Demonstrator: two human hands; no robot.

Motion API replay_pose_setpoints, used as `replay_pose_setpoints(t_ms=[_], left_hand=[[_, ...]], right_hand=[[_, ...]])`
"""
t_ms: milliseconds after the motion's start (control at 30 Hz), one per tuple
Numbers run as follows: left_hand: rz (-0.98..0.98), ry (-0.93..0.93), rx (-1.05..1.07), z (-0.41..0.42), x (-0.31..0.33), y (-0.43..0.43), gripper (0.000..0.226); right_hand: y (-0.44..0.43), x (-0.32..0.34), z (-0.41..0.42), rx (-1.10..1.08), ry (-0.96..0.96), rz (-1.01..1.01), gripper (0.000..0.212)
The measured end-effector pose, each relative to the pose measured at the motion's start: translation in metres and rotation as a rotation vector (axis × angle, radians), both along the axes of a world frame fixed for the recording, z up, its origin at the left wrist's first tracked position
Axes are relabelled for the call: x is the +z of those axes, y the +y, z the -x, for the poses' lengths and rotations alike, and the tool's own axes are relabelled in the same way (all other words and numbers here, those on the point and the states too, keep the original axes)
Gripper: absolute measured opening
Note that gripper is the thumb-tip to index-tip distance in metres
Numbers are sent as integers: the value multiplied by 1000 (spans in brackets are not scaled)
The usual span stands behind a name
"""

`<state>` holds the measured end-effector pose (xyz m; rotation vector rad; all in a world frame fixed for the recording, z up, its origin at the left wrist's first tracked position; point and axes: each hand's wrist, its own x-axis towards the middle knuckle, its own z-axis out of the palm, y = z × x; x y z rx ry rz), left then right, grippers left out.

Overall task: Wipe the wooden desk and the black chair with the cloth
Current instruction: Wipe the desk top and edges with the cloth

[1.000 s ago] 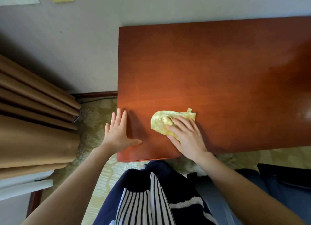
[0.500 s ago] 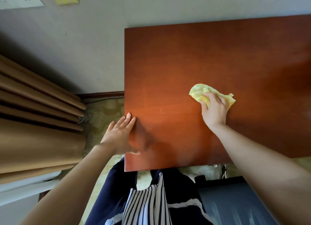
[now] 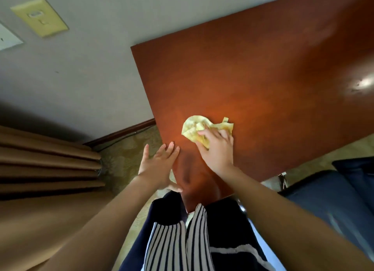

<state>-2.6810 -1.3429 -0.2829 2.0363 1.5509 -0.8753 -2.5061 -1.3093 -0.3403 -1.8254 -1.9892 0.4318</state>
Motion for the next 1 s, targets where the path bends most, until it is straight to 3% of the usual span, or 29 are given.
replay_pose_setpoints(t_ms=[233, 367, 533, 733, 933, 1000], left_hand=[[9, -19, 127, -11, -4, -1, 128], [4, -20, 234, -35, -8, -21, 139], [12, -49, 334, -60, -13, -40, 149], [0, 12, 277, -57, -9, -38, 151], [-28, 55, 254, -65, -7, -41, 149], [-17, 42, 252, -63, -5, -40, 149]], right_hand=[[-71, -3, -39, 277, -7, -92, 22], [-85, -1, -96, 281, -43, -100, 28], [-70, 5, -171, 199, -79, -74, 30], [-18, 5, -241, -10, -94, -36, 28], [22, -2, -212, -485, 77, -18, 20], [22, -3, -188, -475, 92, -26, 17]])
